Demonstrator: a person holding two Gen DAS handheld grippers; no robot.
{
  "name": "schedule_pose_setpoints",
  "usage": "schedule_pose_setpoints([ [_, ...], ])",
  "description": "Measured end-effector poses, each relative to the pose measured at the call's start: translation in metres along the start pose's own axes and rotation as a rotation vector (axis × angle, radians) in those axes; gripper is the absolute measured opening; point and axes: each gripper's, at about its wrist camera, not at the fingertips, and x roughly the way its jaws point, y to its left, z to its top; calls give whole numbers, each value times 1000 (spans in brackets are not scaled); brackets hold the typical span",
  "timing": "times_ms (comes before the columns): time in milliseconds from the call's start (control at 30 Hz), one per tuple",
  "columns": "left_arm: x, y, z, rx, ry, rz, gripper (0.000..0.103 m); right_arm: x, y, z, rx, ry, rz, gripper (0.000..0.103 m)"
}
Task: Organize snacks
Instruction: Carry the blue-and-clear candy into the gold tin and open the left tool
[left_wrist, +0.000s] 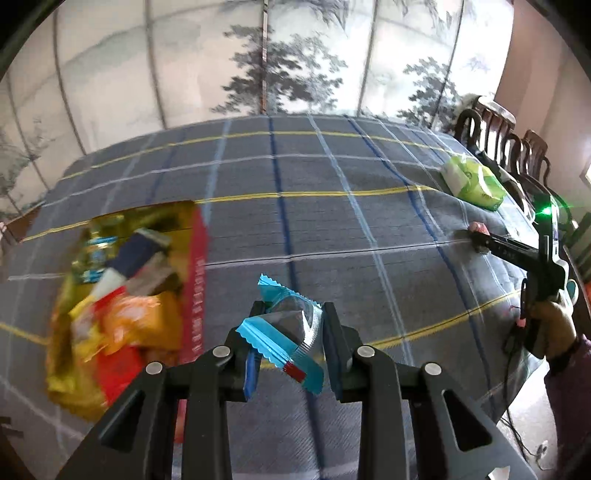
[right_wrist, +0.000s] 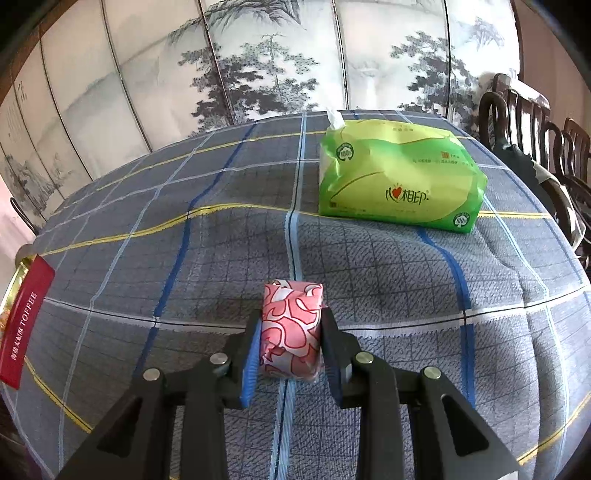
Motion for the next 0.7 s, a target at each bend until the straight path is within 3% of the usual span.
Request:
schedule_pose_setpoints([
  [333,-41,40,-14,-56,-73,56,26,-1,5,-1,-30,4,-37,29],
  [700,-48,69,-22,-99,-94,141,27,-1,7,-1,-46,6,-56,29],
])
